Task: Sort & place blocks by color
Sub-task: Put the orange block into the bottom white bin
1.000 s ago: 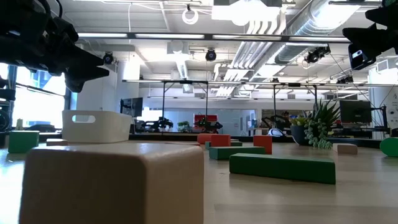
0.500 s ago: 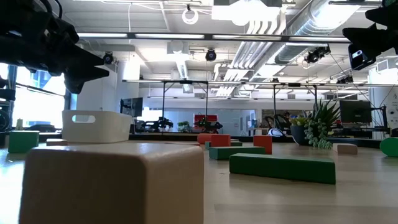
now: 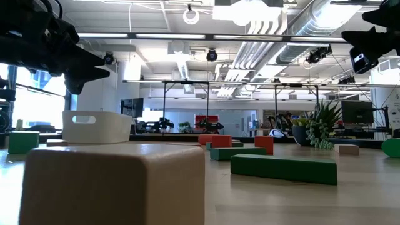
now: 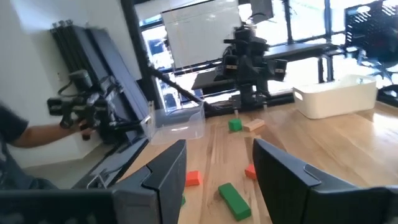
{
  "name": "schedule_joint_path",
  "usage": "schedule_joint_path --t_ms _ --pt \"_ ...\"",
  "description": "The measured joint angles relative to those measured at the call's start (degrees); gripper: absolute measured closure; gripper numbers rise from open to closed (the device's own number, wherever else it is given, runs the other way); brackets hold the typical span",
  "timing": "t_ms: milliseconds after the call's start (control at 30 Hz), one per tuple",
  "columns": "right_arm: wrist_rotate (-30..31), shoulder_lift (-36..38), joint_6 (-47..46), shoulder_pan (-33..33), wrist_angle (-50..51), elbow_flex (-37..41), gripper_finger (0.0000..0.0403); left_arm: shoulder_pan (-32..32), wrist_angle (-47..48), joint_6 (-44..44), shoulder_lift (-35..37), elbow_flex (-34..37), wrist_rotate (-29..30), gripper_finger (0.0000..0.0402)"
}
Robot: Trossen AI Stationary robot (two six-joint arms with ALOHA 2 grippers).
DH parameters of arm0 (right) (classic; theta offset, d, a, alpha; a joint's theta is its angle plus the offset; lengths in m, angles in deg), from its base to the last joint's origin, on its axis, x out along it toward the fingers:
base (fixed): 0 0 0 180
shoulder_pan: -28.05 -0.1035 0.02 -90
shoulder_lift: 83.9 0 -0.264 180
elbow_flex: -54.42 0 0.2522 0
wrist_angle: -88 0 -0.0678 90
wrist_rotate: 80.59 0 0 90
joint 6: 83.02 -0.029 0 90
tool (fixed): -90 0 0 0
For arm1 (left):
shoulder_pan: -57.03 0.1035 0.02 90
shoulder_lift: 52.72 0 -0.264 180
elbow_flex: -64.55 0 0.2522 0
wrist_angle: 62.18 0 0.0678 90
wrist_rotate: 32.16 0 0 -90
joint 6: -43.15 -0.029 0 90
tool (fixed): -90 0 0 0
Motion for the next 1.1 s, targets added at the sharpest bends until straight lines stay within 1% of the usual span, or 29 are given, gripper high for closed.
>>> schedule_joint_path --t_ms 133,233,467,533,733,833,967,1100 --pt "5.56 0.0 -4.33 0.0 -0.07 0.01 0.0231 0.0 0.0 0.0 0.01 -0.01 -0.02 0.0232" --pt "8.95 0.0 -4.38 0.0 -0.12 0.02 0.0231 0.02 0.0 0.0 0.01 -0.01 0.0 0.0232" --pt "10.77 0.0 -2.86 0.0 -4.62 -0.05 0.0231 0.02 0.0 0.59 0.01 -0.01 0.0 0.0232" --pt "11.8 -0.01 -1.93 0.0 -4.51 -0.45 0.0231 0.02 0.0 0.57 0.01 -0.01 0.0 0.0232" --pt "15.27 -0.01 0.3 0.0 -5.84 -3.27 0.0231 0.02 0.0 0.46 0.0 -0.01 0.0 0.0232" --pt "15.34 -0.09 0.44 0.0 -6.03 -5.02 0.0231 0.02 -0.02 0.45 0.02 0.0 0.0 0.0232" --pt "16.94 -1.79 0.89 0.0 -5.46 -7.03 0.0231 0.02 -0.04 0.44 0.02 -0.01 0.0 0.0232" --pt "18.04 -5.44 1.97 0.02 -5.25 -9.72 0.0231 0.02 -0.04 0.44 0.02 -0.01 0.0 0.0232"
